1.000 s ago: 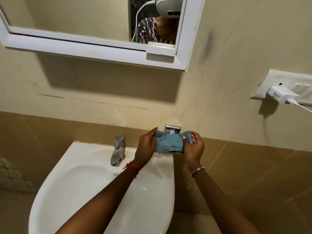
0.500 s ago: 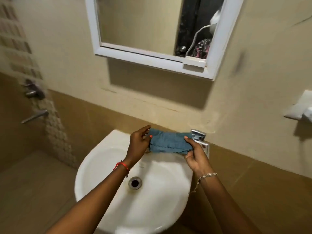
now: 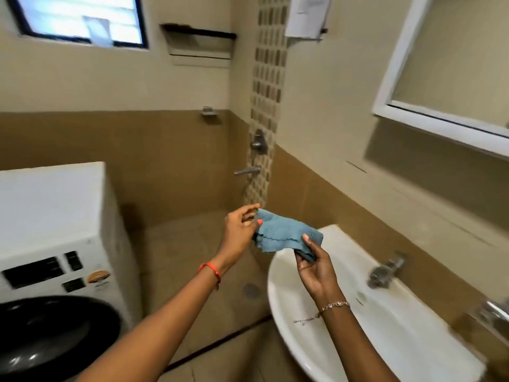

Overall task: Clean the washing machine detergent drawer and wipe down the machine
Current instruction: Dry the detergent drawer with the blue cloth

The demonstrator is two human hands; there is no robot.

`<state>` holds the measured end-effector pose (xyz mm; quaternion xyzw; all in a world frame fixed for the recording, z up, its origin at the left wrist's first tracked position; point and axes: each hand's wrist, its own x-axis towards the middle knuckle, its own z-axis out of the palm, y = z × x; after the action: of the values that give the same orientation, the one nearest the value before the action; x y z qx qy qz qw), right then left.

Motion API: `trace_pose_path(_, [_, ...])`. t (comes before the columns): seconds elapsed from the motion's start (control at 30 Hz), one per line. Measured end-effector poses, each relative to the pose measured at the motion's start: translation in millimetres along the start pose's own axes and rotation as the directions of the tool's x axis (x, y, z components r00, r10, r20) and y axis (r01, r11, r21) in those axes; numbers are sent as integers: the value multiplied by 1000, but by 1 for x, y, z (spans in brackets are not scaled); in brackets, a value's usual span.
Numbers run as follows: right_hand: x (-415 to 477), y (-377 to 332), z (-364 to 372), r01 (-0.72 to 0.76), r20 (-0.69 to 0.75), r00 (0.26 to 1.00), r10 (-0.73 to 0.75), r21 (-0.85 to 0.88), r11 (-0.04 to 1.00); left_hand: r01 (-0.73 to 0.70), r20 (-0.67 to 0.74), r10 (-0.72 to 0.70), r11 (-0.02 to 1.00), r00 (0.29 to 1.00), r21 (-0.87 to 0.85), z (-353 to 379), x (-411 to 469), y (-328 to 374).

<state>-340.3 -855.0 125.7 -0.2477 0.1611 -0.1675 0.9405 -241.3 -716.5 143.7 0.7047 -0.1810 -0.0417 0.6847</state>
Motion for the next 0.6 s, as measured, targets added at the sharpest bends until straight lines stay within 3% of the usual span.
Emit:
trace_pose_path(0.13, [12,57,44,-162,124,977,175,-105,981,38,-157,-34,999,987,26,-84,-2,-1])
trace_pose_path(0.27, [16,129,82,-319,217,909,355,-186,929,68,-259,-47,995,965,74,-169,-15,-4])
trace_pose_path(0.43, [-3,221,139,-402,330,816,474,-266,876,133,-351,-85,984,933,115,-277,-33,-16])
trace_pose_path(0.6, [-16,319,187,-493,352,740,573,-295,819,189,-416,-106,968,903,163,-388,-57,-27])
